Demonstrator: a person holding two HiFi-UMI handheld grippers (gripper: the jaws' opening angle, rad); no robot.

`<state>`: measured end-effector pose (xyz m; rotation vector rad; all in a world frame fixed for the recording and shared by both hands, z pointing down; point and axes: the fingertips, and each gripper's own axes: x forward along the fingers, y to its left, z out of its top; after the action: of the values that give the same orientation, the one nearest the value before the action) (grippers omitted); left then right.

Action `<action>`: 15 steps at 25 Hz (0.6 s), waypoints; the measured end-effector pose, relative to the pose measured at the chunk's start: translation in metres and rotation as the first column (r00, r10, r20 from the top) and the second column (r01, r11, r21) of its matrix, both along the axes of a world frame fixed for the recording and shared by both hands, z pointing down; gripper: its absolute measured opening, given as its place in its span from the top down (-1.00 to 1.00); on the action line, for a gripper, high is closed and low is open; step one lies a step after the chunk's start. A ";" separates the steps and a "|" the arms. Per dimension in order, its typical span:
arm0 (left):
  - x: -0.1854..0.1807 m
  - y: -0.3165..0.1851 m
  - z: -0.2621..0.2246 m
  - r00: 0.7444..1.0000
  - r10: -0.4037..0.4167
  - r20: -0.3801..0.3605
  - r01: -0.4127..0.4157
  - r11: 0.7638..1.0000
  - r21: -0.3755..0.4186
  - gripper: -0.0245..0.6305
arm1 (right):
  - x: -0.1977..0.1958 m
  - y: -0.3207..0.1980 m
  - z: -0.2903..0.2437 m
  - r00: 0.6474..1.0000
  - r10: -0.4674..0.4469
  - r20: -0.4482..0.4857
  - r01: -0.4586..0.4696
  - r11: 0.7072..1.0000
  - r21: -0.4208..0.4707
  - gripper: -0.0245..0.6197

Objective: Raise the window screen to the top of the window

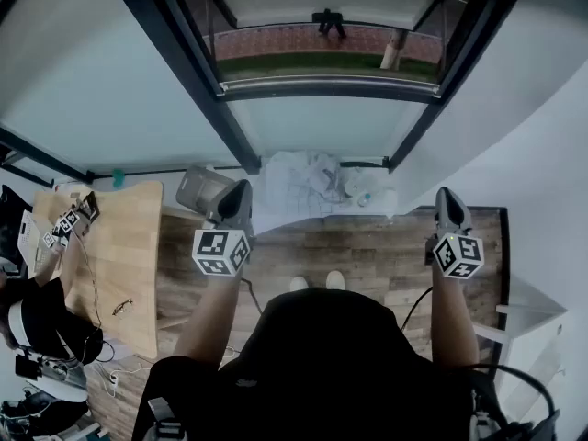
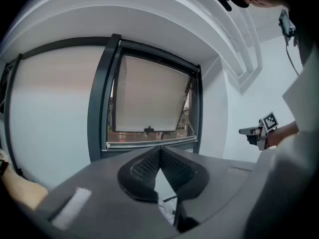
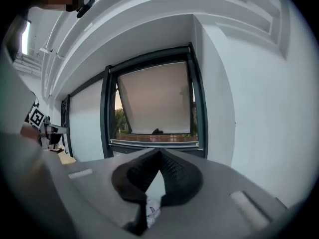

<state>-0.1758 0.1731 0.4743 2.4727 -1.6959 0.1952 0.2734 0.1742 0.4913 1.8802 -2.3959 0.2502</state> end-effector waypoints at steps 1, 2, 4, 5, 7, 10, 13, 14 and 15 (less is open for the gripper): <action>0.001 -0.001 0.000 1.000 0.001 0.005 -0.001 1.000 -0.001 0.91 | 0.001 -0.001 0.001 1.000 -0.001 0.000 0.001 1.000 -0.002 0.93; 0.003 -0.003 0.000 1.000 0.001 0.009 -0.001 1.000 -0.001 0.91 | 0.002 -0.002 0.003 1.000 -0.002 -0.001 0.002 1.000 -0.003 0.93; 0.007 -0.005 -0.001 1.000 -0.001 0.017 0.001 1.000 0.000 0.91 | 0.005 -0.006 0.005 1.000 -0.006 -0.001 0.006 1.000 -0.005 0.93; 0.008 -0.006 -0.002 1.000 -0.004 0.020 0.004 1.000 0.001 0.91 | 0.007 -0.009 0.006 1.000 -0.010 -0.002 0.010 1.000 -0.005 0.93; 0.012 -0.007 -0.003 1.000 -0.013 0.024 0.013 1.000 0.003 0.91 | 0.010 -0.015 0.008 1.000 -0.020 -0.004 0.020 1.000 -0.005 0.93; 0.018 -0.008 -0.006 0.999 -0.030 0.032 0.030 1.000 0.007 0.91 | 0.011 -0.026 0.009 0.999 -0.043 -0.004 0.043 0.999 -0.002 0.93; 0.024 -0.010 -0.011 0.998 -0.048 0.038 0.048 0.999 0.015 0.91 | 0.014 -0.034 0.006 0.998 -0.062 0.016 0.062 0.998 0.017 0.93; 0.028 -0.011 -0.012 0.998 -0.054 0.038 0.053 0.998 0.020 0.91 | 0.017 -0.037 0.005 0.998 -0.065 0.027 0.064 0.998 0.025 0.93; 0.032 -0.012 -0.014 0.998 -0.059 0.037 0.058 0.998 0.024 0.91 | 0.020 -0.040 0.005 0.997 -0.067 0.036 0.066 0.997 0.031 0.93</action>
<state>-0.1442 0.1613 0.4600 2.4470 -1.7933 0.2186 0.2932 0.1339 0.4959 1.8197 -2.4947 0.2472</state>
